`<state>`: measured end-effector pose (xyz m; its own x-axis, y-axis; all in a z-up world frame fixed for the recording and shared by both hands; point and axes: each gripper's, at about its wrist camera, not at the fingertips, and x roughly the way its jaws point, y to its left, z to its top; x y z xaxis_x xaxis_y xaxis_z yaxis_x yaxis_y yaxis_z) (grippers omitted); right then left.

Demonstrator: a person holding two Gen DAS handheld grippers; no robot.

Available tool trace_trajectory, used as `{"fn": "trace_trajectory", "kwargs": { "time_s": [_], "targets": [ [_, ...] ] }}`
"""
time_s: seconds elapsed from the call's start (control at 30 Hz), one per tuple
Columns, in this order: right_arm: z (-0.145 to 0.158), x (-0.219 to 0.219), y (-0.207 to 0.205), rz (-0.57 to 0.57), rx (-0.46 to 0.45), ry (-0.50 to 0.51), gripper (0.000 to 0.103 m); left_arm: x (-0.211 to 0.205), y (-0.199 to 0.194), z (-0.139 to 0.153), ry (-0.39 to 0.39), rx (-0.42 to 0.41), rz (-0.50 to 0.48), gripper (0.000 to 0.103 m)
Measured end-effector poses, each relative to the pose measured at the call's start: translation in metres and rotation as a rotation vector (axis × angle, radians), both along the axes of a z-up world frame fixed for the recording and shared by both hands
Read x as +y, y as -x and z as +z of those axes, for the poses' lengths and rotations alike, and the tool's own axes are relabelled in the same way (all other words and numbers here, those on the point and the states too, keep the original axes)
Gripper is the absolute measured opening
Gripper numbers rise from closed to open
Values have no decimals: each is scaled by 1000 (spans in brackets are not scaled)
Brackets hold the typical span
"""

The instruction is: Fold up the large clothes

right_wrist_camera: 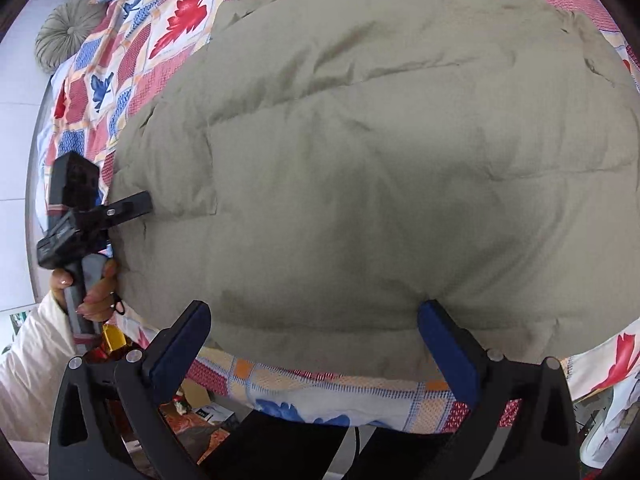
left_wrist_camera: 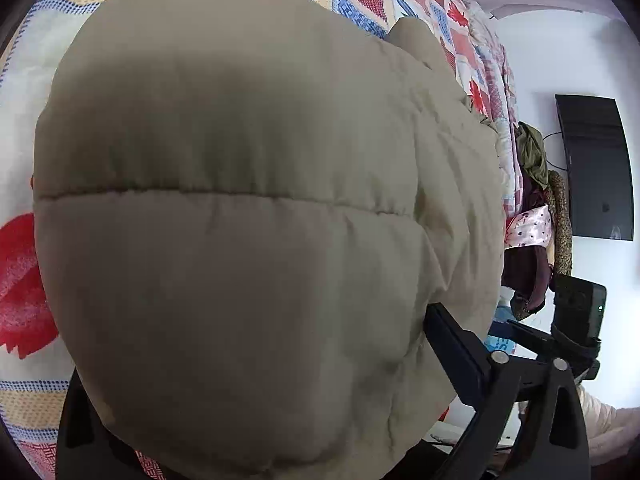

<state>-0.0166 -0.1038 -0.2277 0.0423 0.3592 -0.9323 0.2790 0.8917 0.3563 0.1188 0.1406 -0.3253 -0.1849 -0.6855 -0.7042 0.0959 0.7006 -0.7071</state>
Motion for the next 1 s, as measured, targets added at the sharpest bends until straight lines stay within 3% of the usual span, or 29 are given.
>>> {"fn": "trace_trajectory", "kwargs": {
  "time_s": [0.07,0.13,0.23,0.27,0.3,0.33,0.5,0.6,0.67,0.9,1.0],
  "targets": [
    [8,-1,-3,27,-3,-28,103,2,1,1,37,10,-15,47],
    [21,-4,-6,59,-42,5,103,6,1,3,75,27,1,34],
    [37,-16,-9,33,-146,75,97,4,3,16,70,17,4,25],
    [38,-20,-9,15,-172,76,63,1,4,23,67,12,3,23],
    [36,-25,-13,-10,-182,79,21,-1,4,30,65,6,2,23],
    [30,-30,-17,-38,-171,98,10,-4,5,40,66,-3,-1,22],
    [-5,-41,-36,-121,-217,31,9,-28,7,105,121,-54,-16,21],
    [-24,-45,-47,-135,-227,-24,9,-57,10,150,169,-86,-39,21],
    [-37,-49,-50,-163,-224,-75,9,-85,12,175,159,-117,-75,21],
    [-75,-68,-52,-261,-200,-268,3,-202,17,224,158,-168,-186,21],
    [-82,-71,-51,-278,-206,-314,1,-254,21,234,110,-217,-264,21]
  ]
}}
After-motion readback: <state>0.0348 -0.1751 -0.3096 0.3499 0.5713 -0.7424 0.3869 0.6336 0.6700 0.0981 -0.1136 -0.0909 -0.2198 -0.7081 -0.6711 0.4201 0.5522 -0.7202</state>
